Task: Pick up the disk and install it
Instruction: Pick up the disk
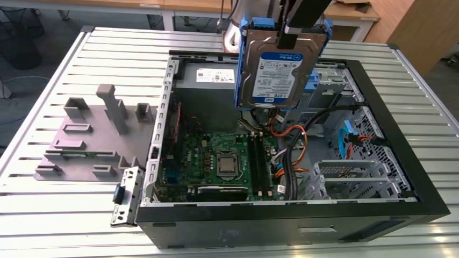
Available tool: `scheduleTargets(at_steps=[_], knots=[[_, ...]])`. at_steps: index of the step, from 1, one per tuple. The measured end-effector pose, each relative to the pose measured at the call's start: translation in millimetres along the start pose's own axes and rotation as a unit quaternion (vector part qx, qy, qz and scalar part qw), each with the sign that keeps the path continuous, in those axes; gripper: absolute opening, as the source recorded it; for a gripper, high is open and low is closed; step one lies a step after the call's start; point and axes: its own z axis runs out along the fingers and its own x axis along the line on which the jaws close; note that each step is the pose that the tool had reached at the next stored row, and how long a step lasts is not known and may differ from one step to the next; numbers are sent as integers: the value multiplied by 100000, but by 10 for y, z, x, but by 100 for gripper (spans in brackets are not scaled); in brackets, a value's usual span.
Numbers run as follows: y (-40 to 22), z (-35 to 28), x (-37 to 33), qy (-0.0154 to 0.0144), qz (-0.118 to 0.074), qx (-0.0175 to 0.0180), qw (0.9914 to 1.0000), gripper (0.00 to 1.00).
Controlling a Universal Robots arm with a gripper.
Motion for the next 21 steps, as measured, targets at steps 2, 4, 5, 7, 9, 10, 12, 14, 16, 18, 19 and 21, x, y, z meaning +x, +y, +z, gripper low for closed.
scheduleTargets(at_steps=[2,4,5,7,9,10,12,14,16,18,19,21], knots=[[-3,-1,55,28,0,4,100000,35],[-5,-3,110,61,1,2,100000,35],[-7,-3,139,71,2,5,100000,35],[-10,-5,194,100,5,7,100000,35],[-12,-6,250,127,12,7,100000,35],[-14,-7,277,137,15,7,100000,35],[-19,-7,389,165,113,12,100000,35],[-21,-4,425,156,349,22,99999,35],[-22,0,451,153,774,34,99997,35],[-23,3,470,152,1282,47,99992,35],[-23,4,480,158,1510,50,99988,35],[-28,10,488,146,1666,59,99986,35]])
